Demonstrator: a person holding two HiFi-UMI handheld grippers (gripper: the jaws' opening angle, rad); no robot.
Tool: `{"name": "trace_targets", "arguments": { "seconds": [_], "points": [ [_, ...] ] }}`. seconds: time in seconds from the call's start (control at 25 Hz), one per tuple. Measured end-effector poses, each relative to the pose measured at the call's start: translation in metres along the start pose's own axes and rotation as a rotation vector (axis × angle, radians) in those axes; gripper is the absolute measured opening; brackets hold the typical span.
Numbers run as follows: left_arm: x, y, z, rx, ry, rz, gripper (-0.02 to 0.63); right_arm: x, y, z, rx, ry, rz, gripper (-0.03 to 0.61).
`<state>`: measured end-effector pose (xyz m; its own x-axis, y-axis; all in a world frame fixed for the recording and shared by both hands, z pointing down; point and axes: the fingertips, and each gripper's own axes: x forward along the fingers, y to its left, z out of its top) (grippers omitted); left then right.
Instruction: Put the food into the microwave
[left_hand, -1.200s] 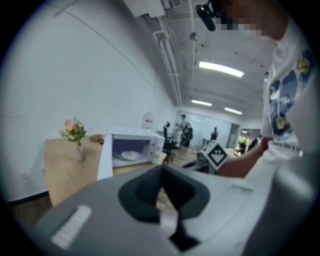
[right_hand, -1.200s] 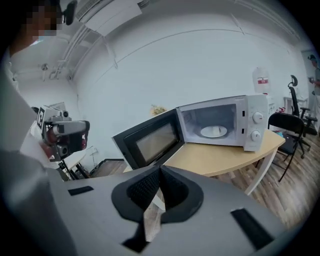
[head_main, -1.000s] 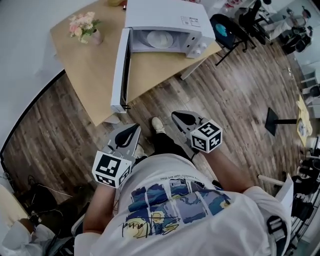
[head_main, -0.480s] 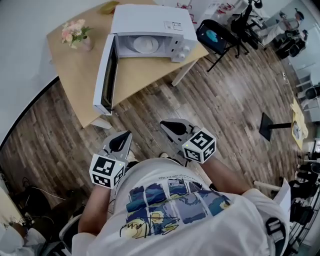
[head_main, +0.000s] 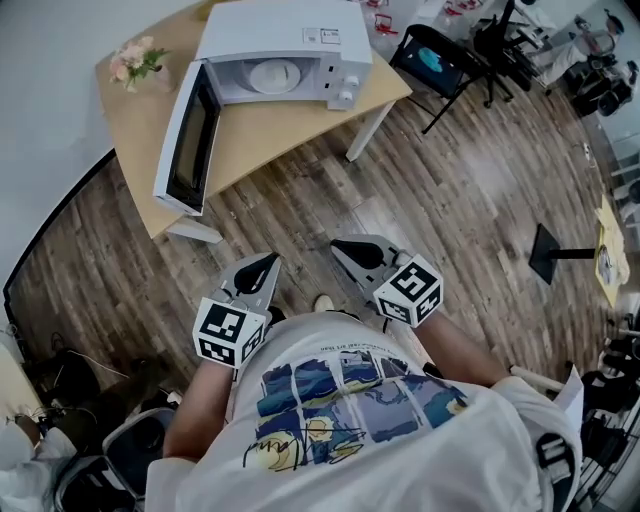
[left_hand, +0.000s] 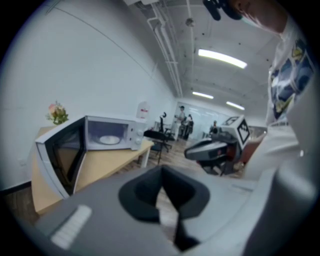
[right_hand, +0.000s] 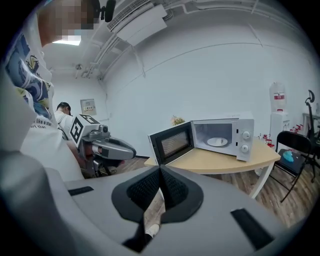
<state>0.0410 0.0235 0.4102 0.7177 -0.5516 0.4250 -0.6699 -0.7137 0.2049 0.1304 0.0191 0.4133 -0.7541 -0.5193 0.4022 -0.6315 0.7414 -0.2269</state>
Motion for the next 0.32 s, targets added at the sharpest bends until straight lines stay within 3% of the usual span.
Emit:
{"name": "trace_targets", "arguments": {
  "seconds": [0.32],
  "points": [
    [0.02,-0.035,-0.013,-0.046,0.001,0.06,0.009,-0.039,-0.016,-0.02,-0.033,-0.007,0.024,0.005]
  ]
}}
